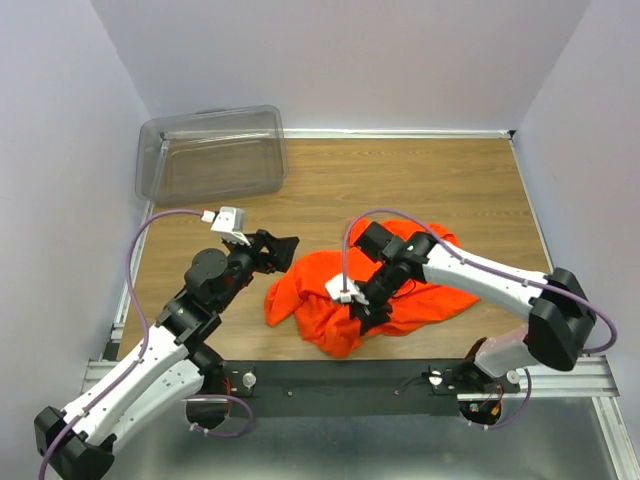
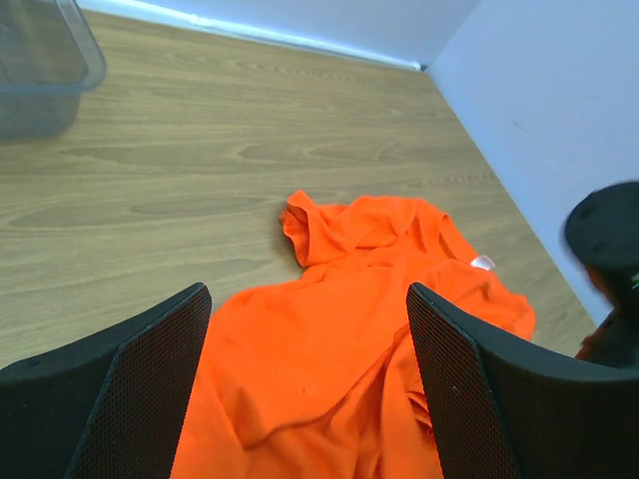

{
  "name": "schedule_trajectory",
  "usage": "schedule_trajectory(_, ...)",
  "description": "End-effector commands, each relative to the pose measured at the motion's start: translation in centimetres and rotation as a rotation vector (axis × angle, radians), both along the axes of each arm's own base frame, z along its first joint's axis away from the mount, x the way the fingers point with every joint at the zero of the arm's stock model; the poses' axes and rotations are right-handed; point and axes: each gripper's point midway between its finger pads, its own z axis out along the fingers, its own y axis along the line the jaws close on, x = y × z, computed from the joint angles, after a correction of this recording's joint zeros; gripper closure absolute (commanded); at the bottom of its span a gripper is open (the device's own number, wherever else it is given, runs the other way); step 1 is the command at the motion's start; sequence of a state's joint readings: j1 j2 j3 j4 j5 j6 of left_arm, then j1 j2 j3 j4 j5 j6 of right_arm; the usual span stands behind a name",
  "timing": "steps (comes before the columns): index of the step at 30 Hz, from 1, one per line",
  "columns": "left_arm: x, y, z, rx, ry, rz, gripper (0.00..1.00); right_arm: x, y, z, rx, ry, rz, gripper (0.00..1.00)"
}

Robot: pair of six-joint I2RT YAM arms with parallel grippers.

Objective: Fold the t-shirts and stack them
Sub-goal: Flatten the tshirt out

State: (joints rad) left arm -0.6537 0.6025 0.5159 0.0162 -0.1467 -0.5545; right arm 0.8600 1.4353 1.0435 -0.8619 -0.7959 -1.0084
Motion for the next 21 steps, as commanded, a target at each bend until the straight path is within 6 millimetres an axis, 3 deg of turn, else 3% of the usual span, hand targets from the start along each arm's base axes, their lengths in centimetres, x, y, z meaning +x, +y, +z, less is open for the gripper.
schedule_trajectory(1,-0.1,-1.5,-1.4,-0.02,0.045,-0.063,0.12,-0.5,-2.3,-1.5,-0.145,0.027,-0.036,0.46)
schedule_trajectory(2,-0.2,-1.8,-1.9,-0.028,0.068,-0.072,0.12,1.2,-2.2,-0.9,-0.137,-0.009,-0.112,0.45)
schedule_trajectory(4,-0.2,-2.0,-2.8,-0.038,0.097,-0.076,0.12,6.8,-1.4,1.9,-0.037,-0.058,-0.333,0.43)
schedule_trajectory(5,-0.3,-2.3,-3.8,-0.034,0.125,-0.088,0.12,11.2,-3.5,3.1,0.02,-0.031,-0.49,0.43)
schedule_trajectory(6,-0.3,-2.5,-4.0,-0.055,0.144,-0.09,0.13,13.8,-4.5,3.8,0.045,-0.01,-0.581,0.43)
schedule_trajectory(7,-0.4,-2.7,-4.7,-0.059,0.166,-0.095,0.13,18.1,-7.0,5.0,0.062,-0.032,-0.712,0.43)
schedule_trajectory(8,-0.6,-2.8,-5.6,-0.059,0.193,-0.102,0.13,19.9,-8.1,4.5,0.039,-0.028,-0.77,0.43)
schedule_trajectory(10,-0.6,-3.1,-6.6,-0.075,0.233,-0.102,0.13,23.8,-10.8,1.4,-0.059,0.027,-0.923,0.43)
schedule_trajectory(12,-0.6,-3.2,-7.6,-0.077,0.265,-0.098,0.14,26.2,-11.6,-1.1,-0.105,0.077,-0.996,0.44)
schedule_trajectory(15,-1.0,-3.7,-8.8,-0.082,0.311,-0.12,0.14,28.0,-12.2,-3.5,-0.151,0.088,-1.036,0.44)
schedule_trajectory(21,-1.1,-3.8,-10.0,-0.073,0.339,-0.12,0.15,30.1,-12.1,-5.5,-0.175,0.101,-1.068,0.44)
